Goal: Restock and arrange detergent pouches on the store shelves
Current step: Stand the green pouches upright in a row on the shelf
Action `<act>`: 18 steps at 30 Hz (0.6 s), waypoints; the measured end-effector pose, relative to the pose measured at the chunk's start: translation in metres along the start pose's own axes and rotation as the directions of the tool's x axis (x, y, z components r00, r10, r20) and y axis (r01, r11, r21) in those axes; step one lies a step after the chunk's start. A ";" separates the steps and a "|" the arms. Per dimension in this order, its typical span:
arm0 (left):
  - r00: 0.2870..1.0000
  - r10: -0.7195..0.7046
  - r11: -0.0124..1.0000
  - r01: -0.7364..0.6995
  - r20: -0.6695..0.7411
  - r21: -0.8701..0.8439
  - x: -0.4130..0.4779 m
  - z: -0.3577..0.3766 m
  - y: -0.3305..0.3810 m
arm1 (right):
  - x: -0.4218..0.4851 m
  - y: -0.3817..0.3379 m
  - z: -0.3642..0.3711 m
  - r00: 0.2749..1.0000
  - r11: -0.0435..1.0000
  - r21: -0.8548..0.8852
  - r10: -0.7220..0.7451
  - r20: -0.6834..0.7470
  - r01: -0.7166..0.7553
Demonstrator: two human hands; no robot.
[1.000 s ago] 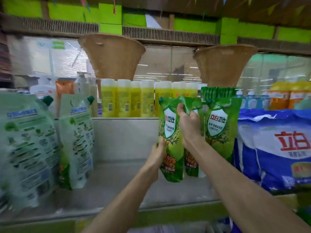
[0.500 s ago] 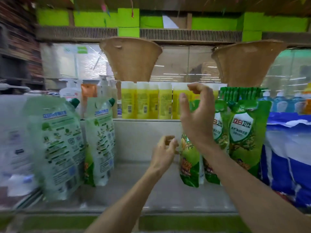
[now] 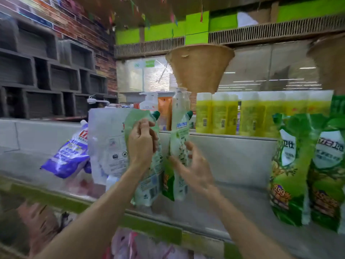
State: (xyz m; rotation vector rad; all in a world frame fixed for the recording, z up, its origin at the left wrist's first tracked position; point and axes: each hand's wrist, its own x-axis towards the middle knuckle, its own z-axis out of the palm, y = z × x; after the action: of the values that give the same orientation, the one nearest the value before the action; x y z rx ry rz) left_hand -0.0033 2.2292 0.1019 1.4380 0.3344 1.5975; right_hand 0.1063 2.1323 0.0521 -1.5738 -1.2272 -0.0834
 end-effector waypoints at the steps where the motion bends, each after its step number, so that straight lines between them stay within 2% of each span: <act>1: 1.000 -0.002 1.000 0.002 0.025 0.016 0.006 -0.002 -0.003 | 0.000 0.002 0.008 1.000 1.000 -0.006 0.021 0.021 -0.021; 3: 0.995 -0.018 0.998 0.012 0.097 0.059 0.016 -0.001 -0.010 | 0.003 0.006 0.025 0.998 0.998 0.011 0.058 0.014 -0.059; 6: 0.985 -0.030 0.998 0.020 0.170 0.059 0.032 0.003 -0.017 | 0.007 0.016 0.048 0.986 0.990 0.055 0.136 -0.095 -0.131; 9: 0.985 -0.065 0.998 0.066 0.162 -0.003 0.046 0.006 -0.021 | 0.008 0.023 0.069 0.948 0.977 0.014 0.211 -0.237 -0.214; 13: 0.979 -0.115 0.989 0.129 0.167 -0.070 0.051 0.012 -0.022 | 0.013 0.033 0.074 0.884 0.969 0.090 0.247 -0.396 -0.230; 16: 0.975 -0.143 0.984 0.158 0.172 -0.080 0.047 0.013 -0.024 | 0.017 0.044 0.050 0.823 0.956 0.213 0.285 -0.492 -0.203; 18: 0.967 -0.162 0.982 0.177 0.194 -0.060 0.042 0.013 -0.028 | 0.016 0.050 0.026 0.822 0.913 0.356 0.354 -0.447 -0.199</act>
State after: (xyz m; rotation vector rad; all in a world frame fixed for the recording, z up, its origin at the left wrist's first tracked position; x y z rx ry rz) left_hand 0.0263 2.2714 0.1117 1.4487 0.2747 1.3120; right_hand 0.1362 2.1678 0.0169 -1.3355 -0.5562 -0.1080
